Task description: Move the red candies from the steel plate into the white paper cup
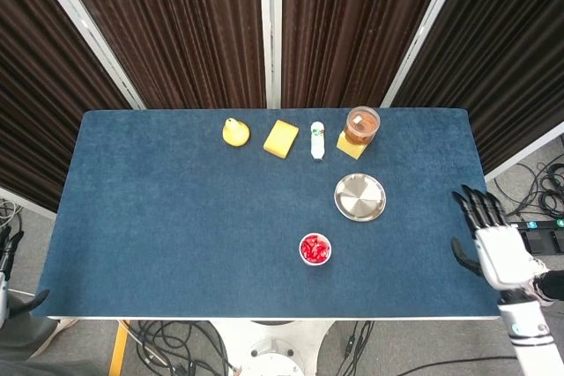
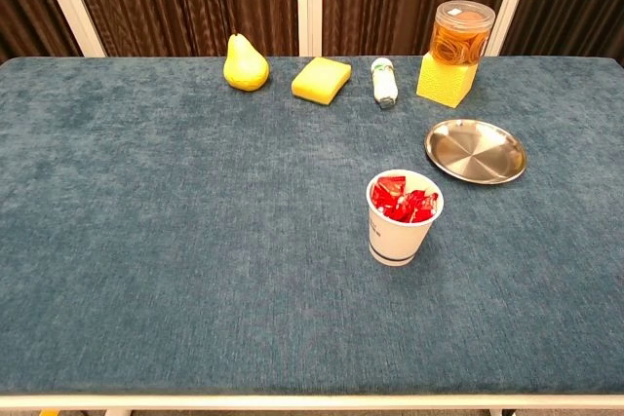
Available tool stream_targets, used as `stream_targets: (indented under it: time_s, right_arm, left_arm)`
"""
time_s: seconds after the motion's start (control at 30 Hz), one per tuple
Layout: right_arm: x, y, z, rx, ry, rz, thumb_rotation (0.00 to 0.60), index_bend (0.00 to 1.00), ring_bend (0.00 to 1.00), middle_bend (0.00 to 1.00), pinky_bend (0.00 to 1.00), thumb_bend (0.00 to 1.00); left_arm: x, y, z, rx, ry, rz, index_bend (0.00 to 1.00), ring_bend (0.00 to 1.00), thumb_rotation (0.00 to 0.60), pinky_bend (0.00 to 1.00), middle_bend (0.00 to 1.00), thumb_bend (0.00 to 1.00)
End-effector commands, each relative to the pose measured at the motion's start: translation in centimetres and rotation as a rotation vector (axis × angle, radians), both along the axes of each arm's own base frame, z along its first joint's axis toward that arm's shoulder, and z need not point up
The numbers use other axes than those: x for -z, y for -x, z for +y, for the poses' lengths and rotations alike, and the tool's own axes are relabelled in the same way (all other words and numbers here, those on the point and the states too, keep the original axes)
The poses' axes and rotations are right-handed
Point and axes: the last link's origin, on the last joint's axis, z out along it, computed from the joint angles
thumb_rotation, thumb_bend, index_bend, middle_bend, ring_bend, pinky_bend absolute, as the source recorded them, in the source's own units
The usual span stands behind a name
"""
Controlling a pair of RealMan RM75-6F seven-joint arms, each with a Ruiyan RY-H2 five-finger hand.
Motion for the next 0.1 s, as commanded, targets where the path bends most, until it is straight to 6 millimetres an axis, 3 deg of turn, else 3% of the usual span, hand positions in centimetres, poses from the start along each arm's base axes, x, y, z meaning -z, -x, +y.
stream_targets:
  time_s: [0.03, 0.1]
  right_arm:
    - [-0.78, 0.51, 2.52, 0.007, 0.012, -0.026, 0.600, 0.02, 0.00, 0.00, 0.00, 0.40]
    - [-0.84, 0.54, 3.13, 0.007, 0.016, -0.036, 0.600, 0.02, 0.00, 0.00, 0.00, 0.40]
  left_arm:
    - [0.21, -0.16, 0.30, 0.005, 0.009, 0.005, 0.07, 0.08, 0.600, 0.15, 0.04, 0.16]
    - [0.31, -0.24, 0.42, 0.006, 0.012, 0.008, 0.07, 0.08, 0.600, 0.15, 0.04, 0.16]
